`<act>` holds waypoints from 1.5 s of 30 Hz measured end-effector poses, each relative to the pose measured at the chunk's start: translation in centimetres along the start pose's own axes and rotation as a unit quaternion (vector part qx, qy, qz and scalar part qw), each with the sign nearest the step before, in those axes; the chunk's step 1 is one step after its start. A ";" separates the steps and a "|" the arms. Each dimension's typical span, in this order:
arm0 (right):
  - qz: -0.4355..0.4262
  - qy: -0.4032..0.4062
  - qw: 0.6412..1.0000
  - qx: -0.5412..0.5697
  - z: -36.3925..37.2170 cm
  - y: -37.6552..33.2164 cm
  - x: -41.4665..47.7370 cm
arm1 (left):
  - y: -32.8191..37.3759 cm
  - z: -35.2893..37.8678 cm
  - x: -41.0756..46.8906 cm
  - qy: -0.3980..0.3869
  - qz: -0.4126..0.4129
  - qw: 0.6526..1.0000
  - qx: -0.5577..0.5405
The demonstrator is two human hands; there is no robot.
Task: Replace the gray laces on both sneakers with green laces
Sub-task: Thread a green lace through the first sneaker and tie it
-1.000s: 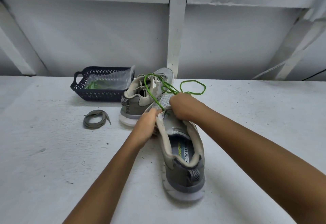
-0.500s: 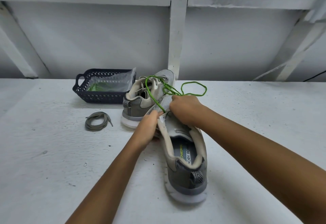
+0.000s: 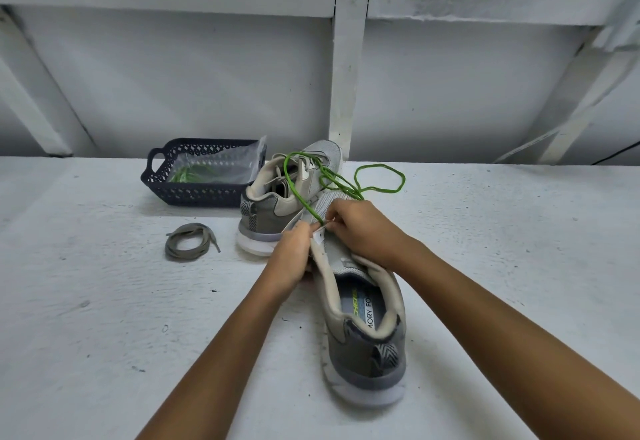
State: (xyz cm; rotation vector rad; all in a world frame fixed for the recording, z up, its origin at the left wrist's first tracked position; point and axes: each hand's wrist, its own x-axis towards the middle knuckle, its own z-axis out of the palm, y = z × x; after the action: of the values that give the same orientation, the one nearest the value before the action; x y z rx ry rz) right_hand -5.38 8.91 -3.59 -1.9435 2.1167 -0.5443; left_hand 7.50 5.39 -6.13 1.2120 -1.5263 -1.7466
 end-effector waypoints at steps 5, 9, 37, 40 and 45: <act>0.016 -0.003 0.997 -0.075 0.7 0.0 0.2 | -0.3 0.1 0.3 0.015 -0.010 1.000 -0.016; 0.005 0.006 0.993 -0.117 0.8 0.0 0.2 | -0.5 0.3 0.2 0.008 0.001 1.000 -0.011; 0.100 0.000 0.995 -0.003 -3.9 -0.7 -0.1 | 0.4 2.1 -1.0 0.038 0.043 0.989 0.135; 0.098 0.044 0.994 0.027 -5.6 -1.6 -0.2 | 0.7 2.2 -1.3 0.048 0.063 0.982 0.170; 0.071 0.077 0.993 0.051 -8.3 -3.2 -0.4 | 1.4 2.1 -1.7 0.073 0.072 0.973 0.208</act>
State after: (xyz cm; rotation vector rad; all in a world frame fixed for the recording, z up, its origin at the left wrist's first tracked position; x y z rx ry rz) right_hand -5.75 10.18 5.24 -1.7310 2.2486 -0.7792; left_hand 6.20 7.50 -4.38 1.3505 -1.8965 -1.2503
